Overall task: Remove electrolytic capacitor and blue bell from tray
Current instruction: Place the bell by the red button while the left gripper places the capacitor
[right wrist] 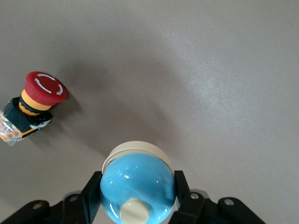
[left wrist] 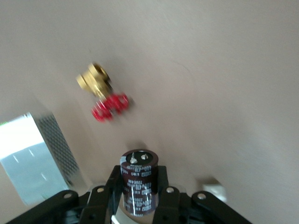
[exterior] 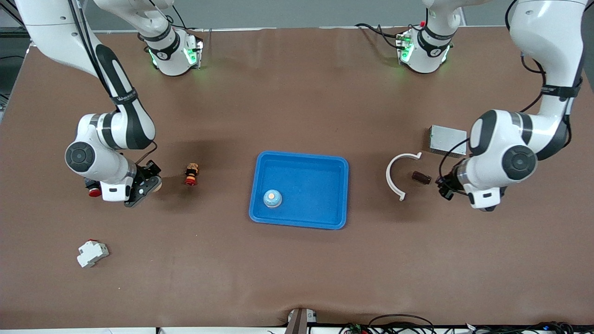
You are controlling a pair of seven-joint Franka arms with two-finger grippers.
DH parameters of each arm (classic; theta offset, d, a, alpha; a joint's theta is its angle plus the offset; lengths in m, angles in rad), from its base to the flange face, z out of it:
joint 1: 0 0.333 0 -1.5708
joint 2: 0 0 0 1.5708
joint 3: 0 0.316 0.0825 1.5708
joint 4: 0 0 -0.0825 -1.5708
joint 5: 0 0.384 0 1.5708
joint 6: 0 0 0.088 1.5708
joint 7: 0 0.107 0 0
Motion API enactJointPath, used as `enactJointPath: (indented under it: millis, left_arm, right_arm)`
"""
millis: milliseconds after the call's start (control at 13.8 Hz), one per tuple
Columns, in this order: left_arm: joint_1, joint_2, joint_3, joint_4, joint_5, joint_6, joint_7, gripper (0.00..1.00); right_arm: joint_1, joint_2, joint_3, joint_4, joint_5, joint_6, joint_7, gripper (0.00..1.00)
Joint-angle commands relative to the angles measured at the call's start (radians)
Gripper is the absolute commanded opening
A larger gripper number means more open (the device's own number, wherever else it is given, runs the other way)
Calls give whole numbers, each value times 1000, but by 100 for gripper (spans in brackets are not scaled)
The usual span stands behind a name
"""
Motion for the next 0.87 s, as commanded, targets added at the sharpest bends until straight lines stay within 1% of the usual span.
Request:
enactJointPath:
  millis: [0,145,217,362,506,796]
  left_arm:
    - [106,-4,-8,-27,4,20,216,0]
    - [154,3,-7,-27,4,25,358,0]
    - [160,8,-4,-27,4,33,407,0]
    - [186,22,-1,-25,14,52,461,0]
    - [194,57,-1,-25,107,101,463,0]
    - [217,115,-1,-21,226,186,464,0]
  right_arm:
    - [-18,11,11,8,-15,7,-15,11]
    - [-26,31,11,9,-15,32,-19,11]
    - [-37,43,12,9,-15,53,-48,11]
    - [-50,64,12,14,-8,64,-87,11]
    - [-52,87,12,17,-2,96,-89,12]
    - [-55,94,14,17,-1,109,-89,14]
